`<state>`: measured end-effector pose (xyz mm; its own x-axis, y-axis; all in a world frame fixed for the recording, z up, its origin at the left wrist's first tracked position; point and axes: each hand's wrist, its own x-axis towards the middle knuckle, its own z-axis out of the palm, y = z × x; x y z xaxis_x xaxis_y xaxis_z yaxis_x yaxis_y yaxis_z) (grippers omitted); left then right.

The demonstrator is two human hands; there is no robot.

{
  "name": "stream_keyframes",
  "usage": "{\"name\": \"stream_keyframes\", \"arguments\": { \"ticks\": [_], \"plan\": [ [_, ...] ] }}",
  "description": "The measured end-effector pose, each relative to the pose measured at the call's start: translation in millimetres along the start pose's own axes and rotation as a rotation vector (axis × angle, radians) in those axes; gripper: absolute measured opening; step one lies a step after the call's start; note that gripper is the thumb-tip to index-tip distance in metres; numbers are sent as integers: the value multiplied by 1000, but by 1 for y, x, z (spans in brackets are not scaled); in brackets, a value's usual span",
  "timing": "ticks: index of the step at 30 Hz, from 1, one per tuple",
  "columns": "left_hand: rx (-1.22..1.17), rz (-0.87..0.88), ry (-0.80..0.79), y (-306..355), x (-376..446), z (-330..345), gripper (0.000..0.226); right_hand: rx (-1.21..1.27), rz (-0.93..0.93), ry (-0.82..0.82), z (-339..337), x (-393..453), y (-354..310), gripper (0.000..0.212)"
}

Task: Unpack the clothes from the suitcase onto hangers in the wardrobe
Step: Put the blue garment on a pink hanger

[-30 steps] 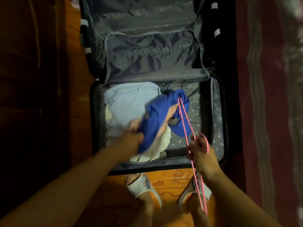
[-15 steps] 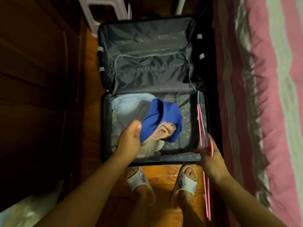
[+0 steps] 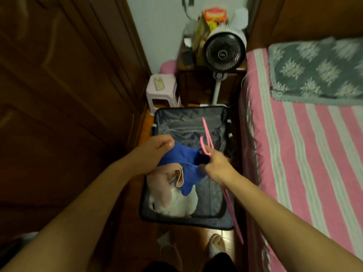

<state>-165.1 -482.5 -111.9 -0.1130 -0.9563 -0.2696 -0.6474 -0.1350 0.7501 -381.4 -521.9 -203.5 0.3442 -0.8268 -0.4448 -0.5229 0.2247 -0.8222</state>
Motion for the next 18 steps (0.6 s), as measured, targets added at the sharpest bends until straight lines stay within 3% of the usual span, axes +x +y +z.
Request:
{"name": "stream_keyframes", "arguments": {
  "ticks": [2,5,8,10,12,16,18],
  "plan": [
    [41,42,-18,27,-15,-29,27,-194,-97,-41,11,6,-21,74],
    [154,40,-6,46,-32,-64,28,-350,-124,56,8,12,-45,40],
    [379,-124,-8,32,-41,-92,22,-438,-104,228,-19,2,-63,33],
    [458,-262,-2,9,-41,-101,11,-389,-171,362,-44,-4,-76,31],
    [465,-367,88,-13,-36,-100,15,-368,-225,406,-61,-7,-87,30],
    [346,-494,201,-42,-24,-92,26,-174,-221,350,-76,-10,-100,37],
    [332,-507,168,-53,-18,-93,25,-229,-267,343,-77,-15,-109,40]
  ]
}}
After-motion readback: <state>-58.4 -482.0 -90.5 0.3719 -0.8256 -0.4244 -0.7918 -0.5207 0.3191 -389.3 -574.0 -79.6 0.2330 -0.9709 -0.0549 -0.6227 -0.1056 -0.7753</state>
